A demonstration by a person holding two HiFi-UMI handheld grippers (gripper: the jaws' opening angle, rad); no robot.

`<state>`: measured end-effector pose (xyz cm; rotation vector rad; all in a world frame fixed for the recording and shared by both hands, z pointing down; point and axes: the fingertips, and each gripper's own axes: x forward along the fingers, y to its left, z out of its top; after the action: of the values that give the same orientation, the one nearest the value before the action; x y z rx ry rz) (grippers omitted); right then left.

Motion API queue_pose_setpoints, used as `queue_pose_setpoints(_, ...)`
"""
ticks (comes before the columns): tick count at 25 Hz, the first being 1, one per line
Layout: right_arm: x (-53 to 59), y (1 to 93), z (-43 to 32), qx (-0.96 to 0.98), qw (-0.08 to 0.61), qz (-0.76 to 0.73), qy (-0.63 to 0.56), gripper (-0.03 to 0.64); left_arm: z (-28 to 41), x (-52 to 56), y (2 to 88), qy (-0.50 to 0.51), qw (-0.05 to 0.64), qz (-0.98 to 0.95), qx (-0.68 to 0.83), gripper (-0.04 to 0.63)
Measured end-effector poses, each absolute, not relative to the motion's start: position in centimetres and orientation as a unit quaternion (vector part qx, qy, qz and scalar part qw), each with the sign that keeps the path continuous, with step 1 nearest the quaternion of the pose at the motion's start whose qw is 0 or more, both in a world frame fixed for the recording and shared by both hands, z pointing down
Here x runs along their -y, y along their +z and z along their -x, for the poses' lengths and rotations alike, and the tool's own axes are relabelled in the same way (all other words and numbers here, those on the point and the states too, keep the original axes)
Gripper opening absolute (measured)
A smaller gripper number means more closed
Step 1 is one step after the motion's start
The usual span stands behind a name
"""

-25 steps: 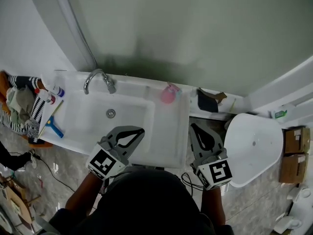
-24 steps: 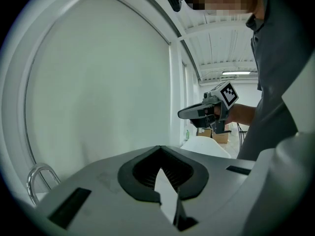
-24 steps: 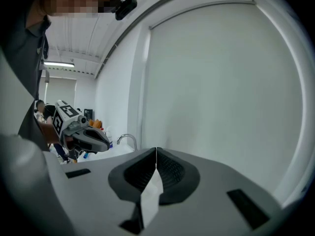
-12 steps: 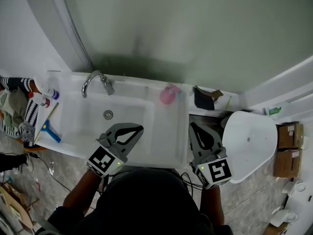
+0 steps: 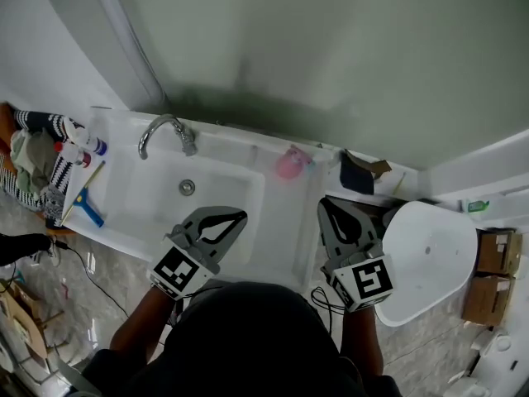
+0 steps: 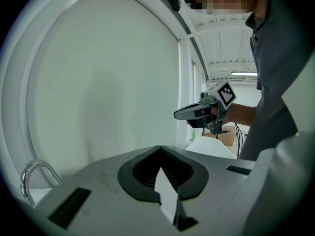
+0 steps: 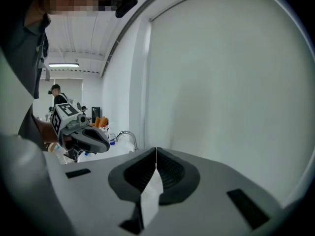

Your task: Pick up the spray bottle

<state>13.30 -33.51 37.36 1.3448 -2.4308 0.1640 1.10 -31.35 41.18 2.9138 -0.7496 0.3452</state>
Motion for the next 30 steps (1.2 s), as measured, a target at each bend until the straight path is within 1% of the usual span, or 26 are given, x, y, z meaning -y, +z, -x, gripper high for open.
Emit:
queue_pose_setpoints(10, 37.4, 40.1, -14.7, 0.874, 0.188, -0.442, 0.076, 0.009, -3.2, 32.4, 42.5, 0.126, 0.076, -0.950, 0.274, 0.003)
queue_pose_setpoints(19, 39.7, 42.3, -15.1, 0.874, 0.200, -0.435, 0.087, 0.009, -3.6, 32.3, 44.1, 0.135, 0.089, -0.947, 0.278, 0.004)
queue_pose_setpoints(30, 41.7, 46.1, -15.7, 0.872, 0.233, -0.419, 0.100, 0.011, -4.0, 32.2, 46.1, 0.143, 0.110, -0.942, 0.284, 0.005)
